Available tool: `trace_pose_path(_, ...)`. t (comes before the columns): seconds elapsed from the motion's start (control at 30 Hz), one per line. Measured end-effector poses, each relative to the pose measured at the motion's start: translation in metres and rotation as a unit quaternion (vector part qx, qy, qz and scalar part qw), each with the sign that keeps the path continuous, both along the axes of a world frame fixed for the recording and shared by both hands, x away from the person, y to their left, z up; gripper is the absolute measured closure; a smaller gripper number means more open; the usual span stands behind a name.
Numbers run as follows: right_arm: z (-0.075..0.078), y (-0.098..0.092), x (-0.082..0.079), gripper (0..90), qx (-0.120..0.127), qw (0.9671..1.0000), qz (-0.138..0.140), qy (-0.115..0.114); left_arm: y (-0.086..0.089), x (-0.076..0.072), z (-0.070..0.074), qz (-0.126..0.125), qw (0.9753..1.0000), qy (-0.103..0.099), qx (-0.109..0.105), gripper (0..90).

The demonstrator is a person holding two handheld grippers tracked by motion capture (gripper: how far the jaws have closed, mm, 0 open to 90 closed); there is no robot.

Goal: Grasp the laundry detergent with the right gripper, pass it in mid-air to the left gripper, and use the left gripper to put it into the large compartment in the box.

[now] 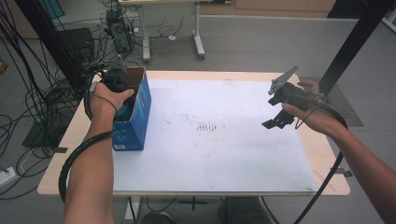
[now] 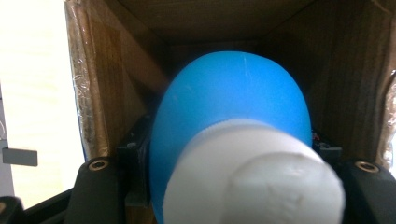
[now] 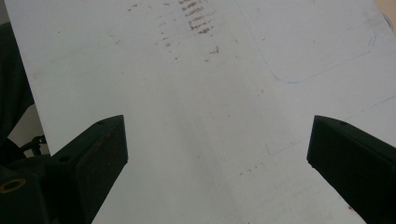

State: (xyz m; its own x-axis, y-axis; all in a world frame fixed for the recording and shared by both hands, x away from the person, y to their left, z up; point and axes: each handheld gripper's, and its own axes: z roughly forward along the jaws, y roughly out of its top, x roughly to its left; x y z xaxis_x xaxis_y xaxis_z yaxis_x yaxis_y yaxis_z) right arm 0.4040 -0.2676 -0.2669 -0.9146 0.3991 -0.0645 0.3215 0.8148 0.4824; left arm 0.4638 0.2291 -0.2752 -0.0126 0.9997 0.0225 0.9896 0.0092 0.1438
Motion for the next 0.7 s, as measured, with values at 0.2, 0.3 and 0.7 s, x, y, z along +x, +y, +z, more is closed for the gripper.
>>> trace_pose_path(0.2,-0.001,-0.0007,0.0001,5.1,-0.001,1.0,0.0,0.001,-0.0005,-0.0001,0.0,0.0,1.0,0.0,0.001,36.3)
trace_pose_path(0.3,-0.0005,-0.0008,0.0,5.1,-0.001,1.0,0.0,0.001,-0.0004,-0.0001,0.0,0.0,1.0,0.001,0.001,36.3)
trace_pose_path(0.7,-0.0006,0.0001,-0.0001,5.1,-0.002,1.0,0.002,0.001,-0.0004,-0.0003,0.0001,0.0,1.0,0.001,0.001,36.3)
